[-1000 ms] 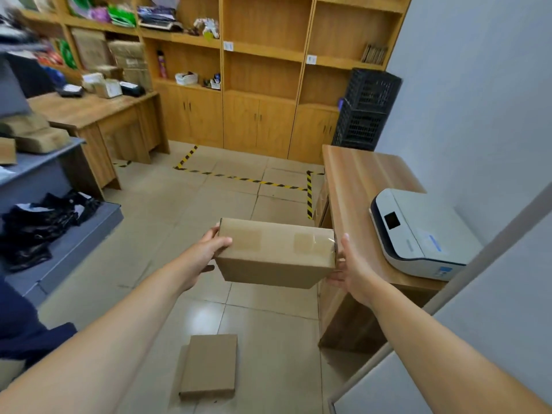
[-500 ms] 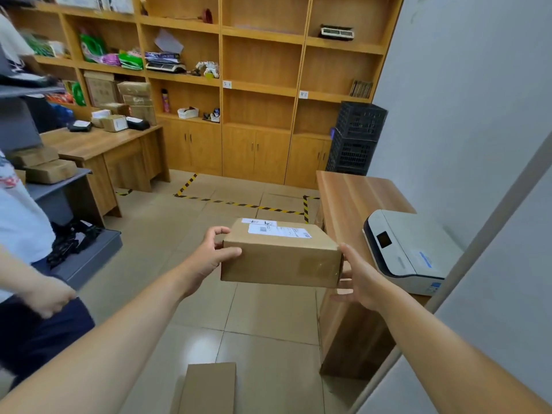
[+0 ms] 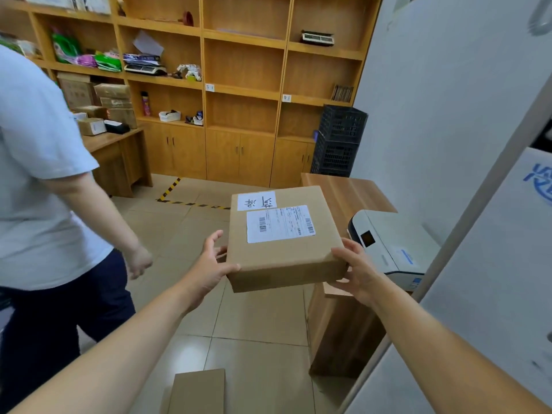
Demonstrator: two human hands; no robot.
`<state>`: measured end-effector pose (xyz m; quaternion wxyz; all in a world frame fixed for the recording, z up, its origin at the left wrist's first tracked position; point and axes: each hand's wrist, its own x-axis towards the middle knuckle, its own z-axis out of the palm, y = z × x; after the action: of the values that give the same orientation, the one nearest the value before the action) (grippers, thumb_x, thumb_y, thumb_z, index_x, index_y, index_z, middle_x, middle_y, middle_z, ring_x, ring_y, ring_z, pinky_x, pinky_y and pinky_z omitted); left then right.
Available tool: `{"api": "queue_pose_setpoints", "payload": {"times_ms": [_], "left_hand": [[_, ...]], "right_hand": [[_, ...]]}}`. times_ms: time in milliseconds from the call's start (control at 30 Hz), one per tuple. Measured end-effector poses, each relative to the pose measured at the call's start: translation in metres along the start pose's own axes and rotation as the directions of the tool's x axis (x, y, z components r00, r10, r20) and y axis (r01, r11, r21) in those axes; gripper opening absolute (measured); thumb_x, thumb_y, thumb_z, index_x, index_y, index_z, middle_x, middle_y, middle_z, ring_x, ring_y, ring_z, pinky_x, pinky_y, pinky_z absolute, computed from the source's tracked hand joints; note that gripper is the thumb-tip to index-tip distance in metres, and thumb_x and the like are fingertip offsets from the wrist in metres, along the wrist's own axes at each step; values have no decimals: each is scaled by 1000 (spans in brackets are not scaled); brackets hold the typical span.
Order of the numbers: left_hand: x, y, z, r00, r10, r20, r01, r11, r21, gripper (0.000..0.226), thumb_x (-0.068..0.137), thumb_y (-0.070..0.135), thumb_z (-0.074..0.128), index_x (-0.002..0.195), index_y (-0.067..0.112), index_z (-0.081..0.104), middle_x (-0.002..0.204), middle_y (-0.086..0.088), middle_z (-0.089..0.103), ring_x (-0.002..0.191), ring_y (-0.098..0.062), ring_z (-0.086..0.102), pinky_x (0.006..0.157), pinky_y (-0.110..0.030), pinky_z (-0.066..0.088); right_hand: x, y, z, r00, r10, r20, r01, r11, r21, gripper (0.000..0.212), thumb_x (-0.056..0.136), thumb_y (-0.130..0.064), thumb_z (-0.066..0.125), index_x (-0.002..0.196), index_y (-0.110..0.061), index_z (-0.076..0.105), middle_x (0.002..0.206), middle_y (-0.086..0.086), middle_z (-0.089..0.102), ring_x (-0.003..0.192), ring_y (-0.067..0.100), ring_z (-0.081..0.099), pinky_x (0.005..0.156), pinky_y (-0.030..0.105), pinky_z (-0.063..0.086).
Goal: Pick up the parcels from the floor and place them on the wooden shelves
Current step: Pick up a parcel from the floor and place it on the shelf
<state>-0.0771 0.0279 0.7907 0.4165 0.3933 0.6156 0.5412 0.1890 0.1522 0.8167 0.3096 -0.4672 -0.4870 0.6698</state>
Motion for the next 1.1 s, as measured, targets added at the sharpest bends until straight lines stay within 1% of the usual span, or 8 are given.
{"api": "queue_pose_setpoints", "payload": {"times_ms": [167, 333, 467, 567, 667, 800, 1000, 1100], "left_hand": [[2, 0, 2, 1000, -2, -24, 3, 999, 32, 94, 78, 9, 69, 145, 30, 7, 141, -9, 40, 123, -22, 42, 98, -35, 34], [14, 16, -23, 976, 86, -202, -33, 968, 249, 96, 73, 30, 74, 145, 36, 10, 156, -5, 15, 141, -27, 17, 110, -52, 24], [9, 17, -34, 999, 39, -34, -24, 937, 349, 87, 71, 36, 75, 142, 37, 24, 152, -4, 25, 137, -28, 25, 108, -51, 27], [-1, 12, -36, 996, 6, 94, -33, 956, 290, 77, 74, 32, 74, 139, 31, 33, 147, -1, 36, 132, -24, 35, 105, -43, 30], [-8, 12, -41, 985, -46, 164, 19, 986, 164, 95, 52, 44, 82, 136, 31, 38, 137, 0, 49, 125, -20, 46, 108, -43, 33], [-12, 13, -48, 965, -64, 255, 56, 998, 39, 94, 51, 34, 78, 136, 30, 38, 120, -8, 63, 105, -25, 64, 89, -38, 49], [-12, 15, -63, 974, -57, 220, 81, 991, -103, 74, 52, 27, 79, 116, 43, 46, 119, -21, 59, 104, -36, 63, 90, -51, 50], [-7, 14, -68, 983, -35, 180, 65, 984, -165, 61, 60, 20, 74, 109, 45, 47, 119, -23, 56, 101, -37, 62, 90, -52, 47]], "right_hand": [[-2, -20, -8, 985, -165, -51, 171, 973, 155, 58, 77, -9, 68, 126, -28, 45, 117, 5, 45, 107, 28, 49, 88, 43, 49], [-4, -41, -14, 971, -231, -57, 238, 940, 243, 71, 62, -15, 69, 127, -29, 46, 120, 7, 46, 106, 23, 50, 80, 36, 48], [-4, -47, -9, 962, -267, -46, 270, 924, 271, 70, 63, -14, 67, 128, -25, 44, 117, 8, 52, 97, 20, 54, 73, 34, 50], [-6, -50, -5, 961, -277, -17, 272, 929, 252, 71, 63, -15, 67, 129, -23, 42, 117, 8, 51, 95, 20, 54, 69, 33, 50], [-7, -54, 0, 958, -287, 7, 276, 928, 251, 74, 64, -14, 66, 132, -21, 38, 119, 9, 51, 97, 22, 56, 70, 36, 52], [-7, -62, 11, 950, -310, 30, 295, 928, 227, 74, 66, -15, 66, 133, -19, 36, 119, 11, 51, 98, 23, 57, 60, 33, 56], [6, -69, 31, 948, -317, 13, 307, 929, 208, 64, 66, -20, 71, 122, -13, 42, 119, 18, 51, 92, 26, 59, 63, 38, 56], [9, -61, 45, 943, -318, -94, 328, 938, 114, 77, 73, -27, 72, 137, -12, 33, 124, 14, 55, 100, 27, 61, 66, 39, 57]]}}
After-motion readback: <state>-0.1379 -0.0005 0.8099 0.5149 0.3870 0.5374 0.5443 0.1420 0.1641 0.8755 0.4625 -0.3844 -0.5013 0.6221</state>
